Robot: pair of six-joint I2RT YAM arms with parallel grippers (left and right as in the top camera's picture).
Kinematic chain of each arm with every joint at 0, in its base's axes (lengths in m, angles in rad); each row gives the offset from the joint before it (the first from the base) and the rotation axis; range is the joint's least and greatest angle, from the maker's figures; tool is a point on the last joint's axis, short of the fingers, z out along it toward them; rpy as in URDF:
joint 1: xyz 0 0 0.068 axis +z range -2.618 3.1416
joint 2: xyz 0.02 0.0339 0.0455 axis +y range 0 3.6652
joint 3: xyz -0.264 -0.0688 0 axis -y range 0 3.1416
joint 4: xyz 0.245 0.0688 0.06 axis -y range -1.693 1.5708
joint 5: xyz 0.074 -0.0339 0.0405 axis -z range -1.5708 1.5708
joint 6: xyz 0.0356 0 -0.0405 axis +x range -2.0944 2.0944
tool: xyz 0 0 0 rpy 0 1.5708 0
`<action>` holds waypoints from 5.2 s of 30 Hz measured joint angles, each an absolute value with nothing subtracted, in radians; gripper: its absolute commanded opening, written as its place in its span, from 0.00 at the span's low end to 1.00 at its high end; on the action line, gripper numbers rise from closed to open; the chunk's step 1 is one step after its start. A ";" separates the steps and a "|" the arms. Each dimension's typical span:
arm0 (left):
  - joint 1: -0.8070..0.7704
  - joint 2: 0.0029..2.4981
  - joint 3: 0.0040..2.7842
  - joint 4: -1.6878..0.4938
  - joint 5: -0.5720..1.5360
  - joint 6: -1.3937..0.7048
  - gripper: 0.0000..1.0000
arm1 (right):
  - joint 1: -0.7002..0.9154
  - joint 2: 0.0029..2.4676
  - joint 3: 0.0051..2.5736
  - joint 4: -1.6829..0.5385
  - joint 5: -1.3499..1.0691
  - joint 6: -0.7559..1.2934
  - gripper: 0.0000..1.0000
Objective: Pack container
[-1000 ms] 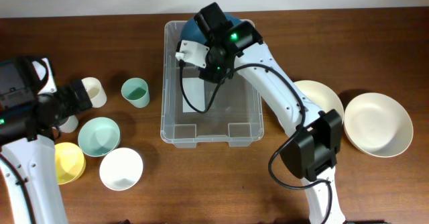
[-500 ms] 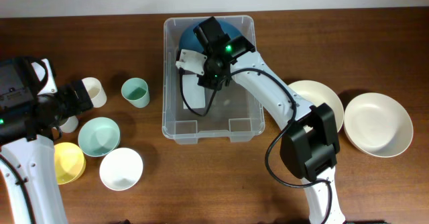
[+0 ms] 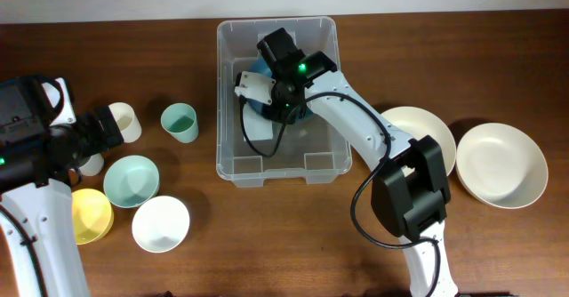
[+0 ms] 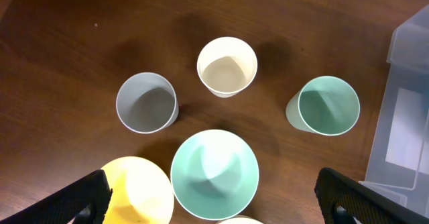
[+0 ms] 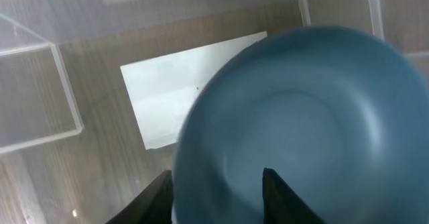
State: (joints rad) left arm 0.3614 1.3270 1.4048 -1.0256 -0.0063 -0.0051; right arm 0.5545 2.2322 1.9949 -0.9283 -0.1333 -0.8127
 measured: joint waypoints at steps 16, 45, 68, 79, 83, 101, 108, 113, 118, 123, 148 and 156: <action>0.361 1.327 1.405 -1.026 -0.006 -0.005 1.00 | 0.525 2.064 2.012 -0.891 0.028 -0.488 0.61; 0.361 1.327 1.405 -1.026 0.012 -0.005 1.00 | 0.050 2.014 1.993 -1.275 0.044 0.776 1.00; 0.361 1.327 1.405 -1.026 0.012 -0.005 0.99 | 0.076 2.299 1.967 -1.287 0.081 0.966 0.97; 0.361 1.327 1.405 -1.026 0.012 -0.005 1.00 | 0.077 2.318 1.898 -1.251 0.083 0.966 0.77; 0.361 1.327 1.405 -1.026 0.012 -0.005 1.00 | 0.077 2.320 1.892 -1.245 0.086 0.974 0.53; 0.361 1.327 1.405 -1.026 0.012 -0.005 1.00 | 0.124 2.320 1.888 -1.220 0.089 0.969 0.04; 0.361 1.327 1.405 -1.026 0.012 -0.005 1.00 | 0.128 2.320 1.888 -1.214 0.093 0.968 0.04; 0.361 1.327 1.405 -1.026 0.012 -0.005 1.00 | 0.128 2.320 1.888 -1.186 0.097 0.933 0.04; 0.361 1.327 1.405 -1.026 0.012 -0.005 1.00 | 0.128 2.320 1.909 -1.169 0.104 0.878 0.04; 0.361 1.327 1.405 -1.026 0.012 -0.005 0.99 | 0.128 2.320 2.027 -1.162 0.116 0.792 0.04; 0.361 1.327 1.405 -1.026 0.012 -0.005 0.99 | 0.180 2.310 2.477 -1.347 0.244 0.524 0.04; 0.361 1.327 1.405 -1.026 0.012 -0.005 0.99 | 0.149 2.310 2.230 -1.240 0.263 0.624 0.49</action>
